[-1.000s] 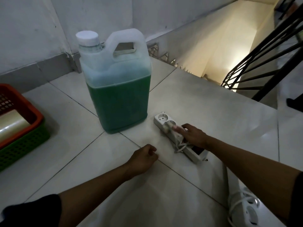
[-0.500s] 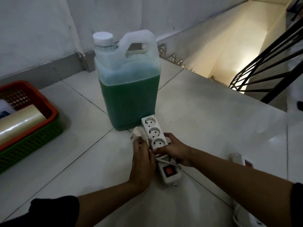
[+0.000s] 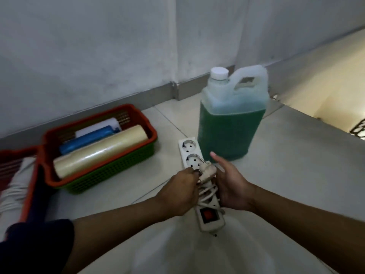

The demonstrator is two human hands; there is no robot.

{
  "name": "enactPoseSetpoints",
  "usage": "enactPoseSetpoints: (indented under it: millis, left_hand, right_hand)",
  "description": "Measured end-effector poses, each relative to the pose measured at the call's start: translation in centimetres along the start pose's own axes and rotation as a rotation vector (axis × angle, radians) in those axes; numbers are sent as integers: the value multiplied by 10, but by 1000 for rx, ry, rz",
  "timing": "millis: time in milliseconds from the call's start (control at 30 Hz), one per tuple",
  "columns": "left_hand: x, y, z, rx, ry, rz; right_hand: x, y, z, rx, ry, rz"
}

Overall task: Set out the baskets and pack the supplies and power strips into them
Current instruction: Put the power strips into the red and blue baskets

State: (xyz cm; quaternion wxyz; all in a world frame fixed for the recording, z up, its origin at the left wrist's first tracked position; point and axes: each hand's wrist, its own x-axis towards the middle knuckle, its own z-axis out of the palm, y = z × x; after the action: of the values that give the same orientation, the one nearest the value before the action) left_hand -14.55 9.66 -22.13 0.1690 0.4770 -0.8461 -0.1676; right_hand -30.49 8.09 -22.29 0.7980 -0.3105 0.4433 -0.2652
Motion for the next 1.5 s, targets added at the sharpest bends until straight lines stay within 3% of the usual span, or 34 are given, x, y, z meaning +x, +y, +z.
enactPoseSetpoints:
  millis: [133,233,333,400,600,733,900,967,1067,1167,1267,1333,1400,1500]
  left_hand:
    - [-33,-18,-36,-53,51,-70]
    - [-55,-38,-58,-430,260,-468]
    - [-77,-67,-86,-993,189,-807]
    - [-93,-87,-100,-1121,174,-798]
    - [-158,-145,-130,-1208,614,-882]
    - [-205,-187,-172,-1065,829,-989]
    - [-264,-243,-212,-757,835,-1110]
    - [-281,-261,-213,-539,756,-1213]
    - [-294,-280,-195,-189,457,-1385]
    - [-294,-295,-161,-118,192,-1413]
    - [-292,-304,-148,-93,78,-1388]
    - [-288,-302,-147,86,-9,-1418]
    - [-280,-290,-148,325,-7,-1407]
    - [-252,-265,-151,479,226,-1174]
  right_hand:
    - [30,-8,52,-115,111,-56]
    - [51,-14,97,-145,125,-142]
    - [72,-22,151,-156,8,-174]
    - [88,-26,186,-292,-67,-177]
    - [124,-11,294,-753,-117,-156]
    - [130,15,339,-816,-255,-259]
    - [138,50,351,-942,-262,-139]
    - [140,60,353,-980,-257,-48]
    - [144,70,355,-1014,-248,-20]
    - [148,74,354,-1022,-228,-32]
    - [151,77,351,-1018,-210,-38]
    - [150,75,348,-1014,-201,-39]
    - [148,73,345,-1019,-186,-38]
    - [143,68,336,-1035,-160,-45]
